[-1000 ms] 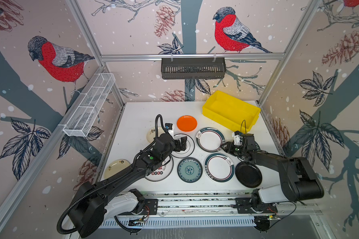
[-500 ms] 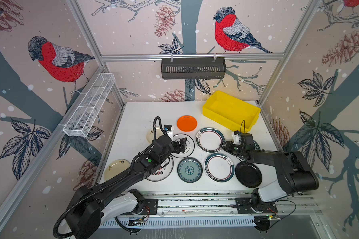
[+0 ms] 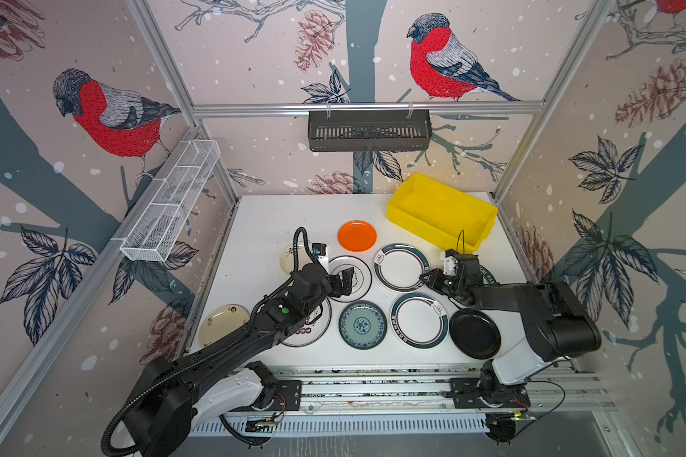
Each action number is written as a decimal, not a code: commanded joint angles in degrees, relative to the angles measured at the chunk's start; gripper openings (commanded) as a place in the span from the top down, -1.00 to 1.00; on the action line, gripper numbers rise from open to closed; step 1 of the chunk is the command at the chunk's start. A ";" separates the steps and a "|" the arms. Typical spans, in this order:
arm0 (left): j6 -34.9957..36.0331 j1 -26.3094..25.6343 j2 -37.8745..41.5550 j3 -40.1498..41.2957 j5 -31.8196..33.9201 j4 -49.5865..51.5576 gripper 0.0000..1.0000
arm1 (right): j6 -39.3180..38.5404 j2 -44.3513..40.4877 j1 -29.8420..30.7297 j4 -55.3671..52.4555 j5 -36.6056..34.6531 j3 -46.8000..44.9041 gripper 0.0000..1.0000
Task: Place the plates into the plastic bin on the countertop
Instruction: Pick up the plate from the center of the table.
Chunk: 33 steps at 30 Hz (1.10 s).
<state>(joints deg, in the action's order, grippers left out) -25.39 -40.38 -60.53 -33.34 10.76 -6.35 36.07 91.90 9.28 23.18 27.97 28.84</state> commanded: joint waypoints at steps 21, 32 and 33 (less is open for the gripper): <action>3.65 -0.05 4.05 1.56 -8.73 3.46 -0.96 | -0.65 -0.67 0.21 -0.47 -3.29 1.66 0.86; 6.36 -0.05 5.35 3.72 -16.72 -0.16 -0.96 | -1.44 -4.15 0.21 -3.84 -3.68 4.18 0.95; 6.44 -0.05 5.29 3.72 -16.22 0.01 -0.96 | -1.53 -4.81 0.21 -4.29 -3.64 4.42 0.96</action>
<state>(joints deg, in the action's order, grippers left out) -19.53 -40.45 -55.18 -29.69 -4.47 -4.51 35.92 88.40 9.43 20.69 25.19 32.49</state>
